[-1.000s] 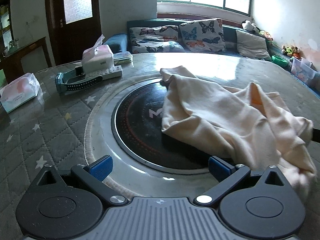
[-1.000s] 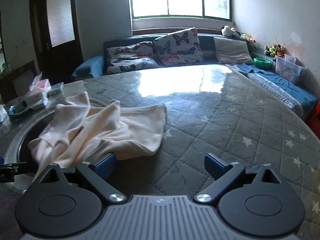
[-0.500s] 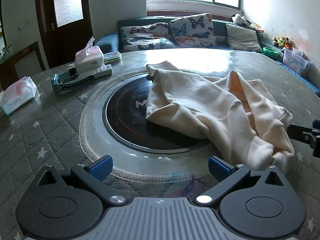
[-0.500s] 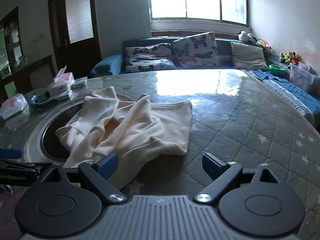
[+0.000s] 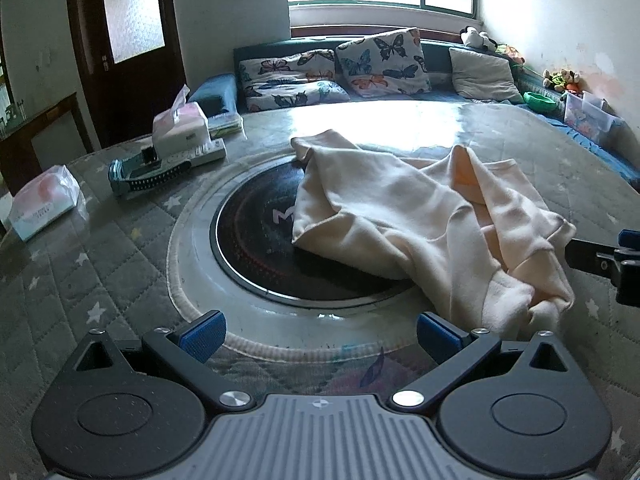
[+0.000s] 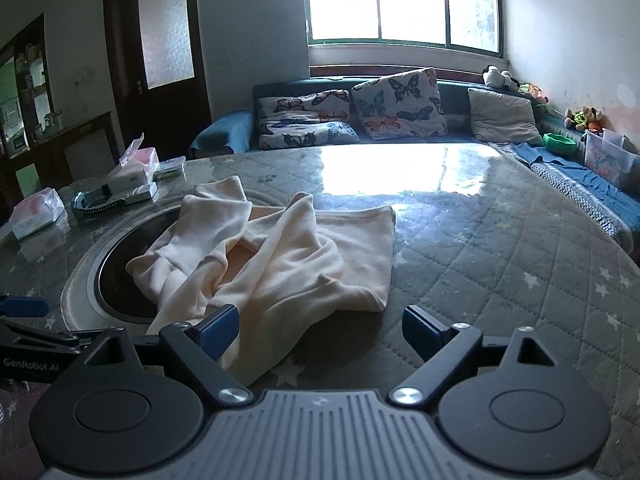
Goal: Fold clothes
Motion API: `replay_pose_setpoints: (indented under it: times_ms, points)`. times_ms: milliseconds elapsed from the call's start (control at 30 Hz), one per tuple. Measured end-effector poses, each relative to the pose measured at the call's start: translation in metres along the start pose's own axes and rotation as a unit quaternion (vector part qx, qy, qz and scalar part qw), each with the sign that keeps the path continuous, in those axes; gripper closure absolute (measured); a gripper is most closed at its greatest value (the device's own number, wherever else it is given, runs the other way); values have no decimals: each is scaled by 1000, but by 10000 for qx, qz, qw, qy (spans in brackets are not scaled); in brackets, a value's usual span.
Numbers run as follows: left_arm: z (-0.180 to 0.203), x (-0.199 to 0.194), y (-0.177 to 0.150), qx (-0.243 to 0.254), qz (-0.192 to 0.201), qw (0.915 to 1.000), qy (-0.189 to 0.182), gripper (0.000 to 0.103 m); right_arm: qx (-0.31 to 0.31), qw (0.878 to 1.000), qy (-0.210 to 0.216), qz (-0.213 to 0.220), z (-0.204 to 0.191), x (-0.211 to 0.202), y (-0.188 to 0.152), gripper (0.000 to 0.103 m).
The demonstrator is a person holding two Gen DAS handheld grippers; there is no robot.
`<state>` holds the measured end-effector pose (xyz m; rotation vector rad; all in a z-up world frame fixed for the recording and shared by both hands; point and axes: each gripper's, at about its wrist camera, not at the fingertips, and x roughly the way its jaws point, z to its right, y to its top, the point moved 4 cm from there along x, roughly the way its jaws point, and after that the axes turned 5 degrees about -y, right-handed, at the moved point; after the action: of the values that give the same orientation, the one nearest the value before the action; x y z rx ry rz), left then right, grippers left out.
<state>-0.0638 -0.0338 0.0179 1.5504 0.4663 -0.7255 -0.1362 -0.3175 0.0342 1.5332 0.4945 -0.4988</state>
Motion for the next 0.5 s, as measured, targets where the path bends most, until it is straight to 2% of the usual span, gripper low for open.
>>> replay_pose_setpoints:
  times_ms: [500]
  points:
    - [8,-1,1,100,-58,9999,-96,0,-58,9999,105,-64,-5,-3,0,12]
